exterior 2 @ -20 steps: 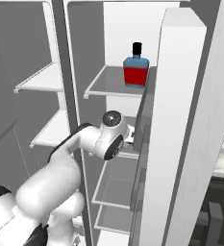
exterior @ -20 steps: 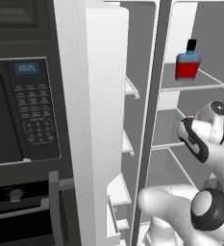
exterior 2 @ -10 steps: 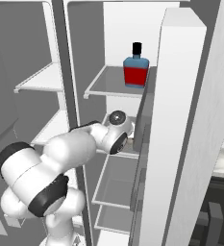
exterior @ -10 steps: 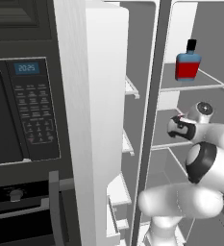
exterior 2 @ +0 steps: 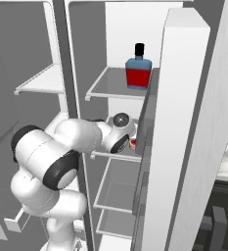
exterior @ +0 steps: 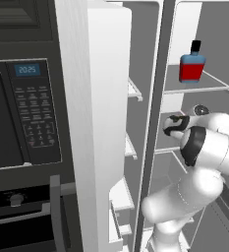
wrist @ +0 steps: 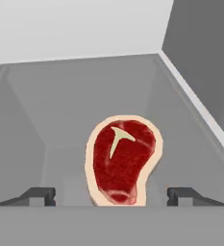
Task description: Pick up the frozen steak from the freezer, place it on any shelf in the fridge, and close the fridge and freezer doors when done.
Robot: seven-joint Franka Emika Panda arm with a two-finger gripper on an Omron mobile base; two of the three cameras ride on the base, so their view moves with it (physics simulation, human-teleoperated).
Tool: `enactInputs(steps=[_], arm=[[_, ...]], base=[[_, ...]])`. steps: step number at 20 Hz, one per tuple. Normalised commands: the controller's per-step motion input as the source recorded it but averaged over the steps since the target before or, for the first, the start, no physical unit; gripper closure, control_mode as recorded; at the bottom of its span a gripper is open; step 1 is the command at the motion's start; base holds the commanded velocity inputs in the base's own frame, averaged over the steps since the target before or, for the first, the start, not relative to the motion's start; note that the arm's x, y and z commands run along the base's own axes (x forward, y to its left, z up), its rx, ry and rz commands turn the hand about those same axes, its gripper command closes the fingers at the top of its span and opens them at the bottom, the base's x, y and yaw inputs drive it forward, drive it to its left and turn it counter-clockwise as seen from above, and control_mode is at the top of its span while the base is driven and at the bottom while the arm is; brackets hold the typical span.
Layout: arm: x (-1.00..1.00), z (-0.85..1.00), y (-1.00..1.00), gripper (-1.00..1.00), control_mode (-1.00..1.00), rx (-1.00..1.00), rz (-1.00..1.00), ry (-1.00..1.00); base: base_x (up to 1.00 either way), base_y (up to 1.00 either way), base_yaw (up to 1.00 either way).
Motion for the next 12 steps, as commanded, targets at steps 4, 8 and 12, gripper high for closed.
enactInputs(steps=[4,8,12], arm=[[-0.66,0.35,0.0,-1.0,-1.0,0.03,0.0,-0.02],[-0.98,0.7,0.0,-1.0,-1.0,0.04,0.0,-0.02],[-1.0,0.99,0.11,-1.0,-1.0,0.0,0.0,0.0]], base=[[0.0,0.0,0.0],[0.0,0.0,0.0],[0.0,0.0,0.0]])
